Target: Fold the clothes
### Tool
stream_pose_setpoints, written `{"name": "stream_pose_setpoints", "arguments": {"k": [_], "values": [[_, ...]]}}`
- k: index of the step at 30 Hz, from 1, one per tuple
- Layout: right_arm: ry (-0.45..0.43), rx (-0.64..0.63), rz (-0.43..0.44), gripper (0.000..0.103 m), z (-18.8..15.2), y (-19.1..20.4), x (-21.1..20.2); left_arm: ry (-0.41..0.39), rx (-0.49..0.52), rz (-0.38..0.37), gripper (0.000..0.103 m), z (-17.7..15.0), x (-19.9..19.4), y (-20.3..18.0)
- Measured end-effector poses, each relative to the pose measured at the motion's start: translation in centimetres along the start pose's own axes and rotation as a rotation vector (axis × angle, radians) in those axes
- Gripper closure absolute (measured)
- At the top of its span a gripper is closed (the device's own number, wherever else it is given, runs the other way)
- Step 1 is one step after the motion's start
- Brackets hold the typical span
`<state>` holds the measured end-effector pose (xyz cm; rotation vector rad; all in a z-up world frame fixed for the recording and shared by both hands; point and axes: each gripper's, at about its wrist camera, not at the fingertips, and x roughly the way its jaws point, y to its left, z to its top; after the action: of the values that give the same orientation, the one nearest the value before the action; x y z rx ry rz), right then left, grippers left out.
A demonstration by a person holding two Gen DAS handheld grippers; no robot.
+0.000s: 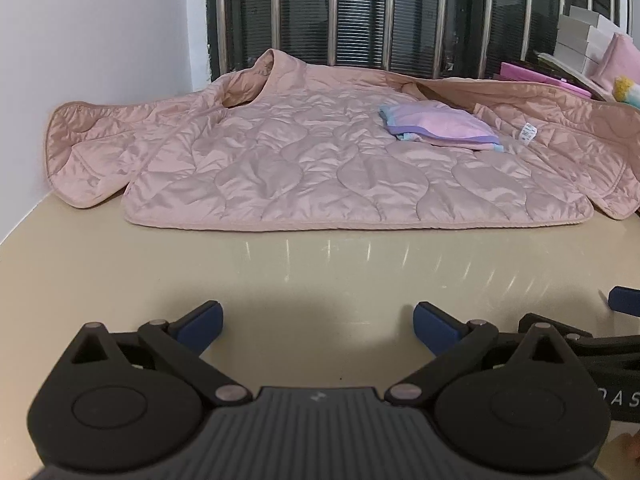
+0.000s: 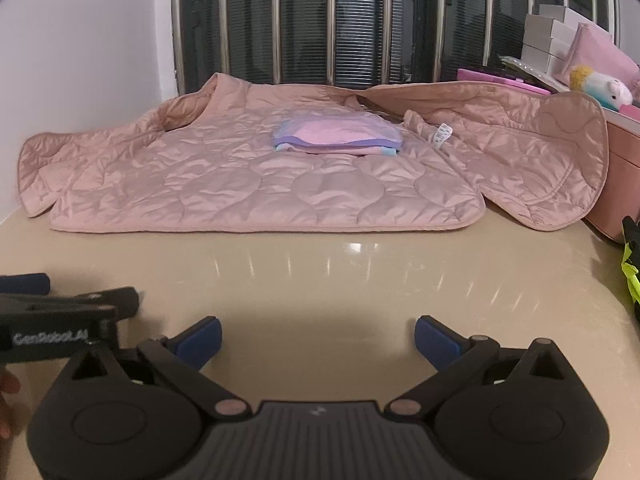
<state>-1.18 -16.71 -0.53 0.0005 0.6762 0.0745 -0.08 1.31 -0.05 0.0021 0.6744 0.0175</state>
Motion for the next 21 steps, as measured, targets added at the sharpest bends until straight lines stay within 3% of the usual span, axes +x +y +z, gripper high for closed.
{"name": "stream_pose_setpoints", "arguments": {"k": [7, 21], "values": [[0.004, 0.019, -0.035, 0.0, 0.64, -0.23, 0.83, -0.011, -0.013, -0.05, 0.0, -0.16, -0.43, 0.74], [0.004, 0.019, -0.023, 0.0, 0.7, -0.53, 0.84, 0.0, 0.016, -0.024, 0.0, -0.07, -0.14, 0.29]]}}
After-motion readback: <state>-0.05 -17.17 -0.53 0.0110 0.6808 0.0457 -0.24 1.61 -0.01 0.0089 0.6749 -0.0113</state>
